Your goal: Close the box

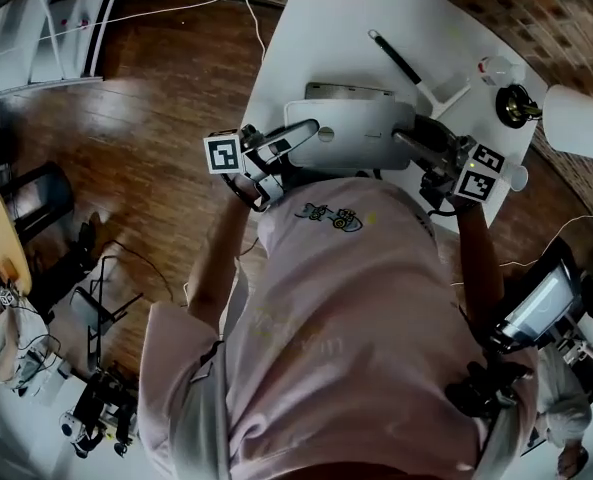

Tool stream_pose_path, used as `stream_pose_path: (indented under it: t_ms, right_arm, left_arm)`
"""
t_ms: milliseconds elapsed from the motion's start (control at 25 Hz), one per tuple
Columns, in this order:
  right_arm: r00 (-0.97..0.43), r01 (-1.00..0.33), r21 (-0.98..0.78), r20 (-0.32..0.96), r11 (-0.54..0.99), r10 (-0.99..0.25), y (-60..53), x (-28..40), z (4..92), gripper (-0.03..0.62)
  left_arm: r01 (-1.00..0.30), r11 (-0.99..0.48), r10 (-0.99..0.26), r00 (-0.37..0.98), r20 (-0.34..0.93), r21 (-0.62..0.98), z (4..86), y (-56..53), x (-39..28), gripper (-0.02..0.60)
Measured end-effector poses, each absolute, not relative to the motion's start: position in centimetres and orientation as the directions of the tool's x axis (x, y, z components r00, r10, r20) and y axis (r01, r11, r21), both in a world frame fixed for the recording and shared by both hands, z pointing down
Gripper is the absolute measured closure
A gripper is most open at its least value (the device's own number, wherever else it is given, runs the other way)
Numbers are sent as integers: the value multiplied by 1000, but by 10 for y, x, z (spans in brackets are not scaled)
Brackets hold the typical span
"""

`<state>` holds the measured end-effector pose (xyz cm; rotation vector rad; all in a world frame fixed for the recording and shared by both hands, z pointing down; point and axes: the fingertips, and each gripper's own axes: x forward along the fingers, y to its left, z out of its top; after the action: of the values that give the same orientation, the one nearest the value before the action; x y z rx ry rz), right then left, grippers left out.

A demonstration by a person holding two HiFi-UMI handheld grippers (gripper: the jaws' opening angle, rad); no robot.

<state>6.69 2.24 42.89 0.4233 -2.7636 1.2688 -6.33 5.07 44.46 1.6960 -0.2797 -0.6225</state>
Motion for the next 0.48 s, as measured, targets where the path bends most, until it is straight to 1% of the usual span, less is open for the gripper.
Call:
stream_pose_path:
  t_ms: [40,160,240,320,400,480]
  right_arm:
    - [-958,-286,-763,208,579,-199,24,66,439,493]
    - [-949,-312,-831,250,461,-192,23,69,459,527]
    - [-940,-334,-855,273,397,-204,21,71,473,525]
    - [-930,-358,-860,297,363,-215,17,74,488,514]
    - [-908,-414,-836,354,360,-224,11,78,506,497]
    - [-873,-487,-784,428,385,-234,6,80,520,463]
  left_arm:
    - [95,-255,-478,853,-211,962,446,50,-58,557]
    - [-83,-277,-457,888,-55,957,467,39,-53,552]
    - [-178,-278,-447,894,37,944,478,32,-50,532]
    - [-246,-266,-438,892,110,932,490,27,-48,521]
    - [-267,-230,-447,883,142,936,506,24,-47,529]
    - [-302,-182,-465,865,189,936,522,21,-46,519]
